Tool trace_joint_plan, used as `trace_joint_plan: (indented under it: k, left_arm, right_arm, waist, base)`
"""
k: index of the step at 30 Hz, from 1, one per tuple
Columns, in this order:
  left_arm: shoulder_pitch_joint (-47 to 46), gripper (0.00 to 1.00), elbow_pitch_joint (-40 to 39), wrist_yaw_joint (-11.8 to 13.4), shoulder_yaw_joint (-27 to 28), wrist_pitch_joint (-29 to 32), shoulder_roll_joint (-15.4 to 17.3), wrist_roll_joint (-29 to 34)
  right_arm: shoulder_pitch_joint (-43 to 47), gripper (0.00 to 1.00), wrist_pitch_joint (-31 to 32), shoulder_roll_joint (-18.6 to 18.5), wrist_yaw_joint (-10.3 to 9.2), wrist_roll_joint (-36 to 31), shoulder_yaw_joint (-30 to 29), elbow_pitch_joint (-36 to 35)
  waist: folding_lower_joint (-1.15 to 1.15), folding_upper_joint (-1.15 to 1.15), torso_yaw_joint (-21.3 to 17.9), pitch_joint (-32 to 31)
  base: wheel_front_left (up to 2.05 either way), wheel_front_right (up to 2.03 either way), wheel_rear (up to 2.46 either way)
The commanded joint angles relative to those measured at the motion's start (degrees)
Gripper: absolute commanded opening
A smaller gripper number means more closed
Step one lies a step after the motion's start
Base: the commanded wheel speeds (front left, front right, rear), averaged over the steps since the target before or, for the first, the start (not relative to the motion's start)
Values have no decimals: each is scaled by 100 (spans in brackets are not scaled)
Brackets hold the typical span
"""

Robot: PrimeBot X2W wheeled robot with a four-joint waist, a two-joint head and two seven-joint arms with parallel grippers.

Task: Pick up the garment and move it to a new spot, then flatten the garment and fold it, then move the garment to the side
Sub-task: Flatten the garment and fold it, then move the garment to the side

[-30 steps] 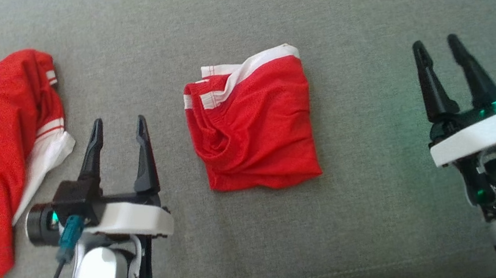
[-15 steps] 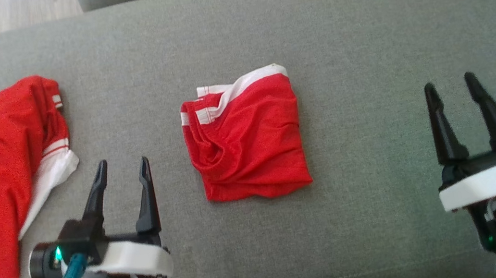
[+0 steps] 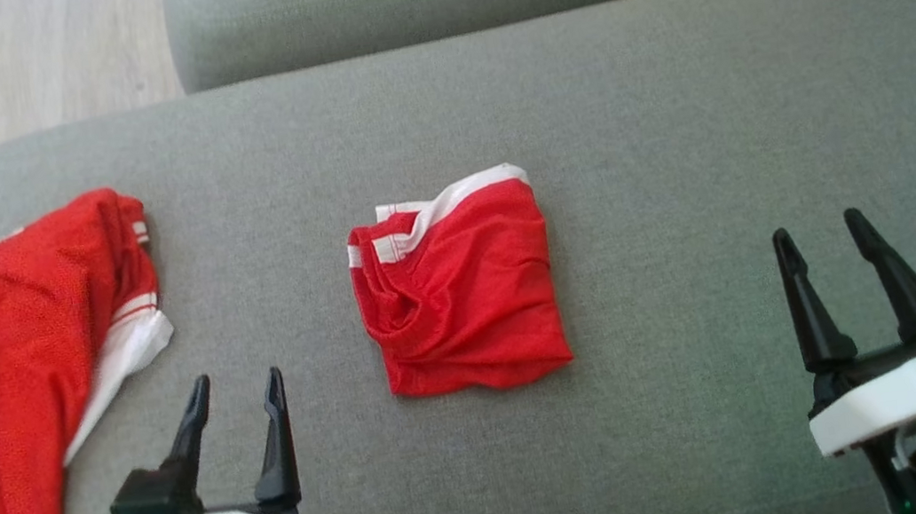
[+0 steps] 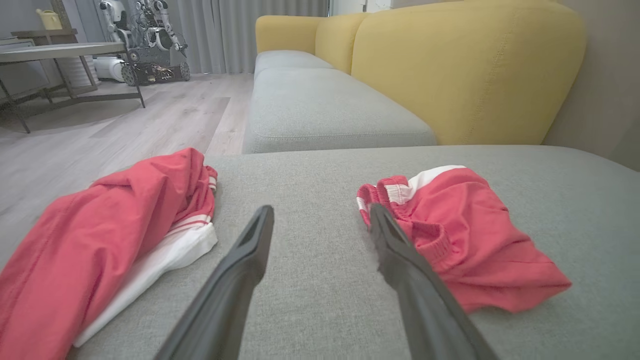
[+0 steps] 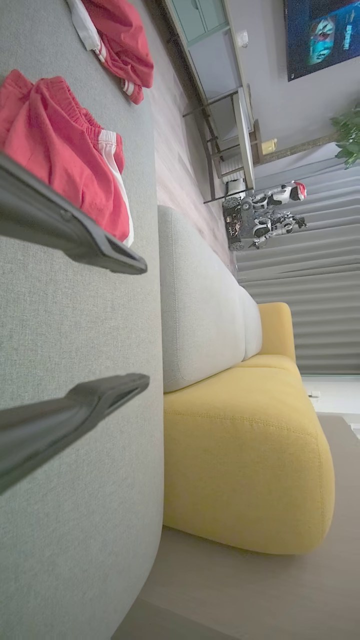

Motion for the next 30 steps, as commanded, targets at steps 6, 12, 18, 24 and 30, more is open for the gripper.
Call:
trace_joint_plan:
  k: [6, 12, 18, 24, 30]
  left_arm:
    - [-15, 100, -143, 26, 161, 27, 131, -64]
    - [26, 100, -141, 44, 176, 13, 172, -100]
    - [-4, 100, -127, 71, 175, -7, 184, -120]
    - [-57, 100, -118, 77, 153, -24, 187, -141]
    - [-108, 100, -136, 89, 112, -29, 191, -141]
  right_arm:
    - [52, 100, 85, 8, -4, -83, 47, -291]
    - [123, 100, 123, 49, -4, -128, 23, -348]
    - [112, 100, 157, 55, -4, -161, 27, -354]
    - [100, 100, 155, 50, -4, -187, 13, -340]
    - [84, 100, 153, 55, -4, -212, 9, -338]
  waist:
    - [0, 0, -7, -201]
    - [0, 0, 14, -245]
    - [0, 0, 10, -238]
    - [0, 0, 32, -203]
    - [0, 0, 69, -169]
  base:
    - [0, 0, 0]
    - [0, 0, 0]
    - [0, 0, 0]
    - [0, 0, 0]
    - [0, 0, 0]
